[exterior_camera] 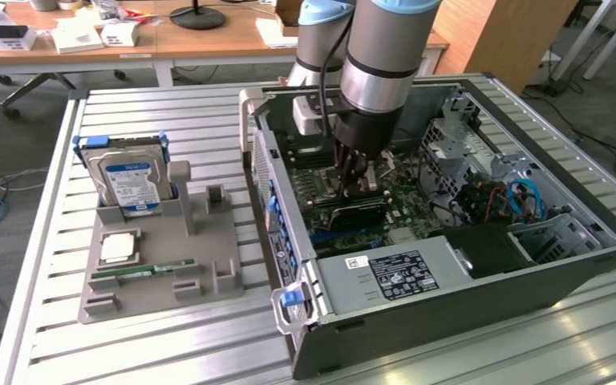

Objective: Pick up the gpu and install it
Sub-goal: 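Press down on the gpu until it lock into place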

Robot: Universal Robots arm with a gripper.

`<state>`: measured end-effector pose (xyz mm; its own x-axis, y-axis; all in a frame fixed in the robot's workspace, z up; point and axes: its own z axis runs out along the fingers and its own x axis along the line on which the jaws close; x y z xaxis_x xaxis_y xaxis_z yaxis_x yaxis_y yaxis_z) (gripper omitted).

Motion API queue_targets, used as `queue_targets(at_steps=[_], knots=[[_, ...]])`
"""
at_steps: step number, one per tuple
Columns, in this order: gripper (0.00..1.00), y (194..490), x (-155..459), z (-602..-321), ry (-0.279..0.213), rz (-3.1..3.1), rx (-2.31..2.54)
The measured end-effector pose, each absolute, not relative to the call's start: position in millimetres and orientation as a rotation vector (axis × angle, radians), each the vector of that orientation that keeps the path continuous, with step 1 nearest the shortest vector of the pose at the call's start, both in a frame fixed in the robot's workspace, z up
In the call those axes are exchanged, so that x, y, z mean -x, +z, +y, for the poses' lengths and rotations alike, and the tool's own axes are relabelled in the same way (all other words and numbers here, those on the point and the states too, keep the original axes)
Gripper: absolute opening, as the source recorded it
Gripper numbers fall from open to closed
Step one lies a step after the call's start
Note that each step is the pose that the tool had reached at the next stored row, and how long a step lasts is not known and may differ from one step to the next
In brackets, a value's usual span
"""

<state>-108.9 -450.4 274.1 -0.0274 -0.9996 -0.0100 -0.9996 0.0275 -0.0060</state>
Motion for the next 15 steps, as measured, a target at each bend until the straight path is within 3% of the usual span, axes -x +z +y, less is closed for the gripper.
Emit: queue_targets(at_steps=[15], knots=[[0.11, 270.2, 108.9, -450.5, 0.004, 2.244, 2.183]])
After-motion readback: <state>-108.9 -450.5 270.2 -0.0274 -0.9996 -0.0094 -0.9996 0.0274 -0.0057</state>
